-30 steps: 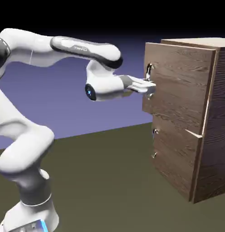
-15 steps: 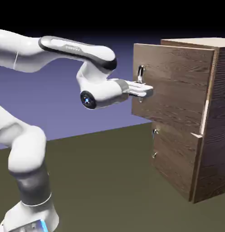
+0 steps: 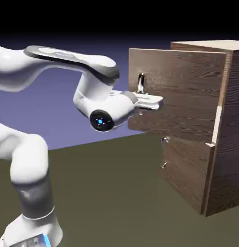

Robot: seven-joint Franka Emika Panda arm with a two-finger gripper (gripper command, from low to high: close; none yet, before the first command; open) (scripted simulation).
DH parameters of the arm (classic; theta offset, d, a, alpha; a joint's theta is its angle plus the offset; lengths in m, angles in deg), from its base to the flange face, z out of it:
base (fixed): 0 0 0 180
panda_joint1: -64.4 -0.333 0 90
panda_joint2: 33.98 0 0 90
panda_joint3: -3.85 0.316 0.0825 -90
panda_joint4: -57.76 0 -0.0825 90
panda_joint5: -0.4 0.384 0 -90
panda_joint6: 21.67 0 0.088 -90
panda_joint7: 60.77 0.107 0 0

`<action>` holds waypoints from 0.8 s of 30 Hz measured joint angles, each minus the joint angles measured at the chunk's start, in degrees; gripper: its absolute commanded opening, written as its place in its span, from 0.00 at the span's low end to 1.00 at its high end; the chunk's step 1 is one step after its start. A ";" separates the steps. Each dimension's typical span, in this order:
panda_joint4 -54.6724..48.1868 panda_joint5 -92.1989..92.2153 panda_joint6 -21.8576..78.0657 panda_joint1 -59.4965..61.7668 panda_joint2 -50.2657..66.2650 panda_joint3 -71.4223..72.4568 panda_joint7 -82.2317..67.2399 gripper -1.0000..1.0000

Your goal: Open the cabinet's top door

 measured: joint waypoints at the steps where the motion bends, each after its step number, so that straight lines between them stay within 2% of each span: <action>1: -0.19 -2.49 2.17 0.35 0.24 -1.74 0.45 0.00; 10: -7.73 -22.61 24.22 1.19 8.49 -18.24 1.15 0.00; 24: -31.72 -36.11 59.09 -7.08 33.67 -39.36 -6.28 0.00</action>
